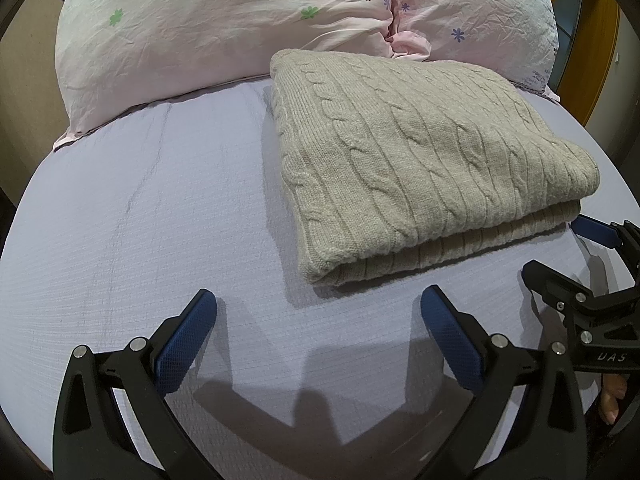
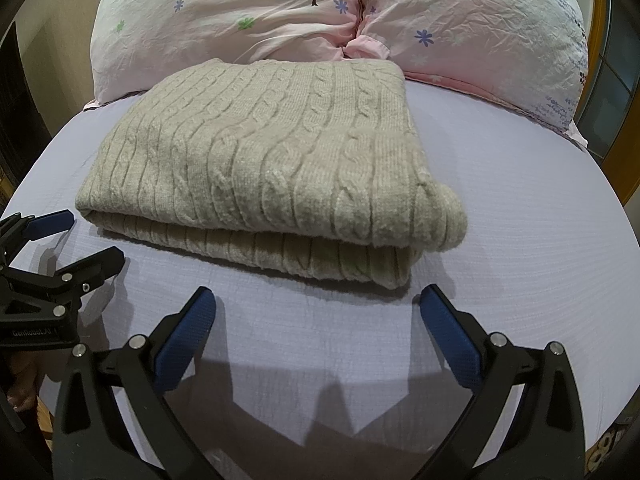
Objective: Fold small clothes
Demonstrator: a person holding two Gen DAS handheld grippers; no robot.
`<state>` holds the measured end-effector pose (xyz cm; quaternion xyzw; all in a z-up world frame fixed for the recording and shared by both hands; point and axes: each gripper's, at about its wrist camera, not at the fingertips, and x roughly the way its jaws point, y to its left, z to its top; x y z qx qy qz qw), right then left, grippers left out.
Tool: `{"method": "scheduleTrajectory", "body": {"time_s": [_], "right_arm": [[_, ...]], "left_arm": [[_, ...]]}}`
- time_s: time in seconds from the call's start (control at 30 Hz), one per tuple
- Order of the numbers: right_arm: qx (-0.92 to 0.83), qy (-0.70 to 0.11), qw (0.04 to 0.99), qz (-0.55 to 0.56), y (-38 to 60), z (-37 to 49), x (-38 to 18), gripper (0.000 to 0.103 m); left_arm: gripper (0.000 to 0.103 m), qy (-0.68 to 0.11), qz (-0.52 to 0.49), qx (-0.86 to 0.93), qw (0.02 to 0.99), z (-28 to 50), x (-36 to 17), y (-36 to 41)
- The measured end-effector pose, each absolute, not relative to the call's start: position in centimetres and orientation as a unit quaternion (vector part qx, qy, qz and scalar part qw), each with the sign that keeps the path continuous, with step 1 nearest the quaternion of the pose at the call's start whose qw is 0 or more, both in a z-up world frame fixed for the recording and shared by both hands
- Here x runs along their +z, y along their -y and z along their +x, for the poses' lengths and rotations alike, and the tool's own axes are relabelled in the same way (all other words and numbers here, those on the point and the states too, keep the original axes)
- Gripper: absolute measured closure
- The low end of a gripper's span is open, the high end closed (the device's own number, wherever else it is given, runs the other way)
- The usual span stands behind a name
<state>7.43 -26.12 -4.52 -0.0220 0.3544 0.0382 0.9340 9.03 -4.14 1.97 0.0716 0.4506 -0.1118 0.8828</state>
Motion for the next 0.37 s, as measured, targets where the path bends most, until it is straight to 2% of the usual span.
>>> {"method": "scheduleTrajectory", "body": {"time_s": [0.37], "right_arm": [[0.038,-0.354,0.934,-0.022,26.1,7.43,-4.53,0.002]], "left_arm": [[0.001,-0.45,0.072,-0.112,0.883,9.0,1.97,4.03]]}}
